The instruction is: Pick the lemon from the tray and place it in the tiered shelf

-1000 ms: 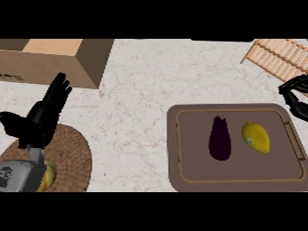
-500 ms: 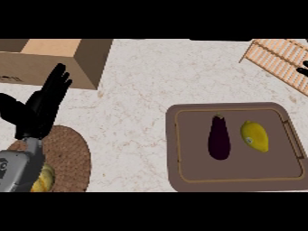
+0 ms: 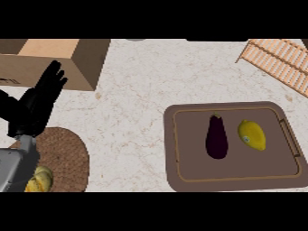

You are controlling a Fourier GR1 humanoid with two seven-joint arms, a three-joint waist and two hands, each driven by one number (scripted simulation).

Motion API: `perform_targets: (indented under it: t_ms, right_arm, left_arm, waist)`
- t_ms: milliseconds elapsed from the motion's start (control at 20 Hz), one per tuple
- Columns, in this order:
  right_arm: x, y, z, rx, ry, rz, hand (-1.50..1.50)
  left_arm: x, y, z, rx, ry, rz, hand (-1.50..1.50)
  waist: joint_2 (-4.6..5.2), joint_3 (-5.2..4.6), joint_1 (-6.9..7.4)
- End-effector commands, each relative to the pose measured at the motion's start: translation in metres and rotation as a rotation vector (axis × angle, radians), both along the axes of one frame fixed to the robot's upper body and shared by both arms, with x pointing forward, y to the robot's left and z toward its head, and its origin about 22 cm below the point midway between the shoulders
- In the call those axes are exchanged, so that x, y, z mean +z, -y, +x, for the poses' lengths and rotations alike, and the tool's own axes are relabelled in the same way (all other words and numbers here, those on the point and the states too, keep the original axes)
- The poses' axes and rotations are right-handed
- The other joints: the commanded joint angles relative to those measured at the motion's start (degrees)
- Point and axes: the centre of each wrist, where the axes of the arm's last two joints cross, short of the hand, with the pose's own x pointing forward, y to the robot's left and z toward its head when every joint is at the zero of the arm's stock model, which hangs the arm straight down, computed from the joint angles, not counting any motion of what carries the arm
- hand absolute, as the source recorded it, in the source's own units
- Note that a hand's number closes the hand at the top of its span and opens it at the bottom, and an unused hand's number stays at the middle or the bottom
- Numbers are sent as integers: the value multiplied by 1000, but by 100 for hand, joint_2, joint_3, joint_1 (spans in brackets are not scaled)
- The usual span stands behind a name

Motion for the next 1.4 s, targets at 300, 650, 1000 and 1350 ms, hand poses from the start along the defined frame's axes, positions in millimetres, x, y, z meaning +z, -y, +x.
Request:
perform_targets:
  t_ms: [300, 650, 1000, 1350]
  right_arm:
    - [16, -92, -9, 19, 198, -520, -150]
    - [-21, -122, -29, 61, 149, -655, -150]
    - [-35, -134, -26, 19, 135, -831, -150]
    - [-52, -138, -29, 17, 135, -881, -150]
  left_arm:
    - [-1, 7, -7, 6, -19, 0, 0]
    - [-1, -3, -3, -2, 1, 6, 0]
    - [-14, -18, -4, 19, 4, -20, 0]
    - [-13, 4, -4, 16, 4, -9, 0]
  waist:
    - [-26, -4, -68]
    - [-13, -4, -92]
    - [0, -4, -71]
    - [-5, -2, -70]
